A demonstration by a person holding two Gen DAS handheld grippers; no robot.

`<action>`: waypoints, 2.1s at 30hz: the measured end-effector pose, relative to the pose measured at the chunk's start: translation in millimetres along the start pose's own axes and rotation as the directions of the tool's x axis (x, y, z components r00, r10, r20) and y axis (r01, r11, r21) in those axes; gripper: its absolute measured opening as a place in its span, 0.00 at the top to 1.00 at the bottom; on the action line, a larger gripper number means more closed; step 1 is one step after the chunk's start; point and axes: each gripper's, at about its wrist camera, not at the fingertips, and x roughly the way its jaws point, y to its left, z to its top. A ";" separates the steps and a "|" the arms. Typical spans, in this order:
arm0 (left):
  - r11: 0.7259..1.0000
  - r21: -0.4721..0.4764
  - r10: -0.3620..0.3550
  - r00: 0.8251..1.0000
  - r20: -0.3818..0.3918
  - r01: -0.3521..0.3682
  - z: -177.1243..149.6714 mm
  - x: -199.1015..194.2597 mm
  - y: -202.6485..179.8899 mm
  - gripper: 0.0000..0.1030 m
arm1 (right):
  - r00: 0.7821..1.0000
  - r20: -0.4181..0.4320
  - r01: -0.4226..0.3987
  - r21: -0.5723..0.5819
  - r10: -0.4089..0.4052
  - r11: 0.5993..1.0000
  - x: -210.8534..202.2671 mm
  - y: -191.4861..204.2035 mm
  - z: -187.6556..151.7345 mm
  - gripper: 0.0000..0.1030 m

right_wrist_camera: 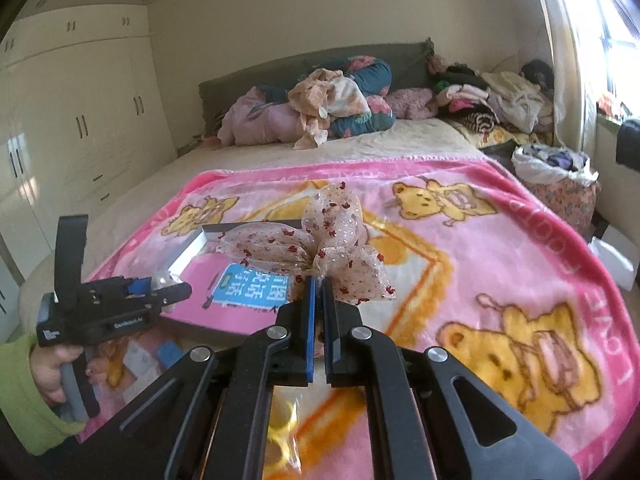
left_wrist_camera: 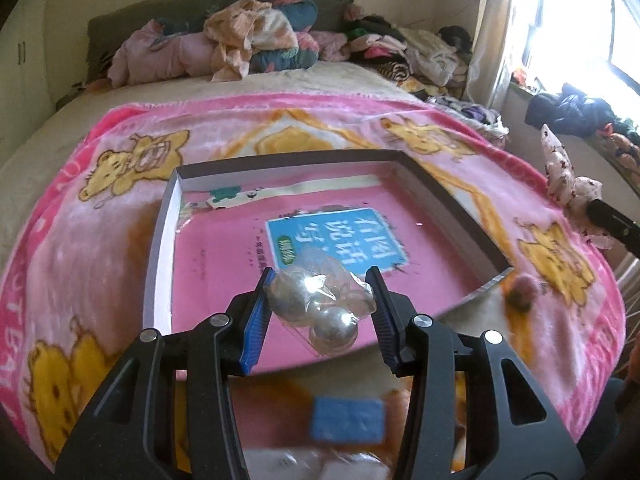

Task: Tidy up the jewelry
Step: 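Carry the pearl bag with the left tool into the box while the right tool drops the lace bow there, then withdraw both open tools from the box back toward the remaining jewelry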

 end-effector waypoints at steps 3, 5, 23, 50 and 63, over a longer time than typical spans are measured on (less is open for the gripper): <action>1.000 0.012 0.023 0.999 -0.029 -0.023 5.5 17.0 7.6 0.64 | 1.000 -0.030 -0.005 0.024 0.006 1.000 18.4 0.1 4.7 0.97; 1.000 0.007 0.027 0.998 -0.053 -0.027 6.4 27.3 12.8 0.64 | 0.999 -0.039 -0.008 0.017 0.009 1.000 28.6 4.3 6.6 0.97; 0.999 -0.010 0.034 0.993 -0.115 -0.036 -1.5 57.5 31.7 0.64 | 0.981 -0.194 -0.001 -0.006 -0.001 1.000 111.9 21.5 -11.0 0.91; 0.992 -0.123 0.017 0.994 0.107 -0.004 -19.1 -28.6 31.0 0.11 | 0.995 0.049 0.087 -0.015 -0.086 0.996 19.8 13.9 -26.7 0.08; 0.989 -0.145 0.062 0.977 0.203 -0.033 -35.6 -93.7 28.9 0.11 | 0.986 0.147 0.088 -0.089 -0.074 0.992 -30.7 42.2 -32.9 0.07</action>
